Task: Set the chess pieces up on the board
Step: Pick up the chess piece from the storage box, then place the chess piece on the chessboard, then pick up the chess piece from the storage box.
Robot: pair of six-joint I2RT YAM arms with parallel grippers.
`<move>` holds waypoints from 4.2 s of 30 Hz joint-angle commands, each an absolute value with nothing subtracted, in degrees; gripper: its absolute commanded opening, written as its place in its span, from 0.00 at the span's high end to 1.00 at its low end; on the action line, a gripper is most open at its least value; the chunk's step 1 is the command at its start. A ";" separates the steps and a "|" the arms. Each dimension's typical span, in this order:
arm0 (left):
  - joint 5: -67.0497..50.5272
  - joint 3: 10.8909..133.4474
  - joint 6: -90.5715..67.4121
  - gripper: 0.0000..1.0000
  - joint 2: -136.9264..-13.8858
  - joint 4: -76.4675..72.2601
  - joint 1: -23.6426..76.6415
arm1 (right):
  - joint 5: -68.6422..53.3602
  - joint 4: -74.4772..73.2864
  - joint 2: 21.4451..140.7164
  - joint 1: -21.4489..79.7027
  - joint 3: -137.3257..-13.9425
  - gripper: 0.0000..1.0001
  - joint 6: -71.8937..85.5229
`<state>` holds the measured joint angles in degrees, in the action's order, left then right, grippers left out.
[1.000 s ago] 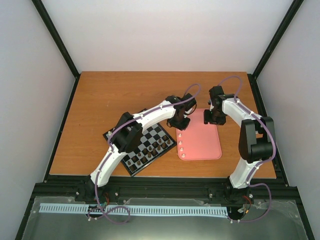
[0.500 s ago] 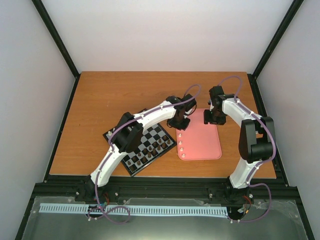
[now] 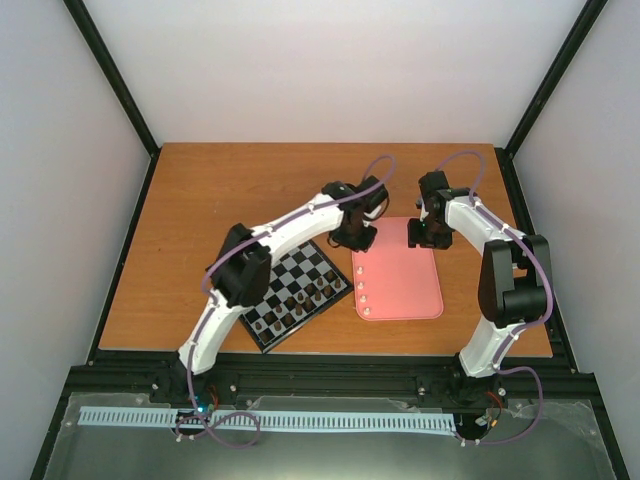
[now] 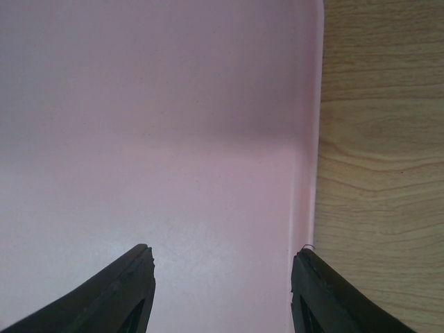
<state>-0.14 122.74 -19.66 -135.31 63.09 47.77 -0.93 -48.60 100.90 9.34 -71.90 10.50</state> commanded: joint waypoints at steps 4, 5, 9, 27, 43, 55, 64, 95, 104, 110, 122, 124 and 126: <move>2.46 108.50 -22.67 0.99 -115.13 63.98 41.55 | -2.47 -48.26 99.92 8.79 -71.73 0.46 10.22; 2.88 105.21 -23.10 0.99 -112.33 63.30 40.37 | -2.70 -48.25 100.09 8.79 -71.86 0.46 10.08; 3.74 91.73 -24.65 0.99 -103.28 60.93 34.52 | -3.34 -48.42 100.94 8.79 -72.65 0.46 9.77; 6.46 76.23 -23.66 0.99 -101.61 46.68 23.83 | -3.78 -50.39 103.27 8.89 -75.75 0.46 8.84; 7.41 76.00 -22.75 0.99 -106.92 46.41 23.12 | -3.88 -50.88 104.40 8.88 -76.49 0.46 8.69; 7.26 76.14 -22.23 0.98 -108.64 46.74 22.94 | -4.12 -50.80 105.20 8.88 -76.82 0.46 8.70; 5.89 75.63 -21.74 0.90 -107.84 47.81 22.94 | -4.39 -50.64 104.99 8.88 -76.25 0.46 8.87; -4.36 88.76 -20.27 0.31 -99.25 57.05 41.02 | -4.80 -50.72 105.07 8.88 -77.47 0.45 10.39; -8.91 99.17 -16.22 0.31 -114.82 54.45 49.72 | -4.57 -50.76 105.14 8.88 -77.52 0.44 10.37; -8.75 106.20 -16.27 0.36 -122.95 54.28 50.47 | -4.48 -50.71 104.53 8.88 -77.34 0.44 10.18; -6.46 106.49 -16.17 0.56 -128.28 52.35 50.62 | -4.14 -50.82 104.06 8.87 -76.84 0.44 9.54; -6.00 106.88 -16.09 0.59 -128.80 52.31 50.62 | -4.34 -50.76 103.96 8.88 -76.62 0.44 9.49; -5.92 107.27 -16.05 0.60 -129.29 52.21 50.61 | -4.39 -50.71 103.89 8.88 -76.45 0.44 9.59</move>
<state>-6.92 104.95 -16.67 -128.33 53.49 50.33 -4.89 -50.61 104.44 9.32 -76.42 9.87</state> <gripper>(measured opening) 0.412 0.562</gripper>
